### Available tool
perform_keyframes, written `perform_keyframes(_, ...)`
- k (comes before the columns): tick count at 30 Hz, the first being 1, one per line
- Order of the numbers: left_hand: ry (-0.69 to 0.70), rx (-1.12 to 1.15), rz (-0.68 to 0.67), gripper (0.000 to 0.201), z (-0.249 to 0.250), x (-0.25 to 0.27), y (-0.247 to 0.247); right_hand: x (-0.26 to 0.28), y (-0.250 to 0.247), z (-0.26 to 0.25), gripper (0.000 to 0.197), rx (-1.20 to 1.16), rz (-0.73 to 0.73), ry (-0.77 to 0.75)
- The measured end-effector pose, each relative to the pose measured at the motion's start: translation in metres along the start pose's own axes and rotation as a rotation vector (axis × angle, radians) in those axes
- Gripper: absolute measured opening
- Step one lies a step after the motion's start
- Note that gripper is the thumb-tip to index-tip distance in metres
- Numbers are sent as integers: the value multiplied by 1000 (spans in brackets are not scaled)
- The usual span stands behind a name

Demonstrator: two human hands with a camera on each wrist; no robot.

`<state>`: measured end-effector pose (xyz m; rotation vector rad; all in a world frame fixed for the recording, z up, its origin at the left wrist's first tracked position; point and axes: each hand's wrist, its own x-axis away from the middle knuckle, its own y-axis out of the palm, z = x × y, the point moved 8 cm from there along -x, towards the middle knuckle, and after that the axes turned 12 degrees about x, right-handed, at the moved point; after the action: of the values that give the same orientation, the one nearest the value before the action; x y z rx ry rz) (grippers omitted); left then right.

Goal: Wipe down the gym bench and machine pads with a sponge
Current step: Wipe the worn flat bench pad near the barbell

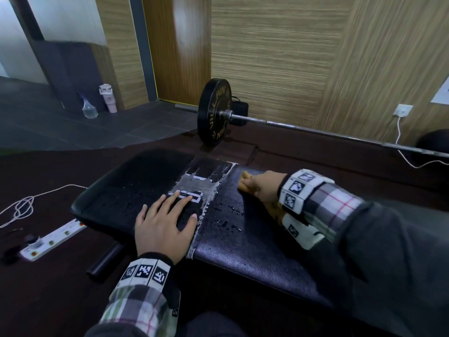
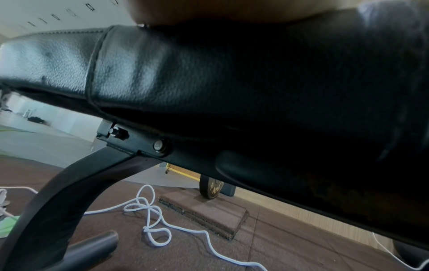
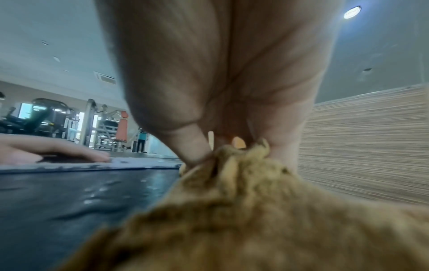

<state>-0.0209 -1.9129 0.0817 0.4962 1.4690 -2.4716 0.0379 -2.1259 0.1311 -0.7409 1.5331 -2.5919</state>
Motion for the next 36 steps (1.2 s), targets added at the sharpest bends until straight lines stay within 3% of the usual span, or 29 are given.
perform_keyframes(6,12,0,8,57,1,1,-1,17,-3,-61,57,-168,235,-260)
perform_keyframes(10,17,9,7,58,1,1,-1,41,27,-50,59,-243,193,-404)
perform_keyframes(15,7,4,-4,60,0,1,0,42,29,0,61,-122,85,-148)
perform_keyframes(18,5,-8,-18,60,0,1,1,25,10,-10,55,43,55,-66)
perform_keyframes(23,6,-12,-8,58,1,1,-1,18,-17,-63,52,-10,186,-200)
perform_keyframes(26,8,-10,-1,58,2,0,-2,26,2,-81,63,-35,194,-300)
perform_keyframes(29,10,-5,1,57,2,0,-1,43,22,-66,64,-109,193,-367)
perform_keyframes(33,6,3,-1,58,2,0,-1,42,32,-21,64,-110,84,-193)
perform_keyframes(36,0,7,-2,58,2,0,-2,21,19,-15,65,-22,42,-82)
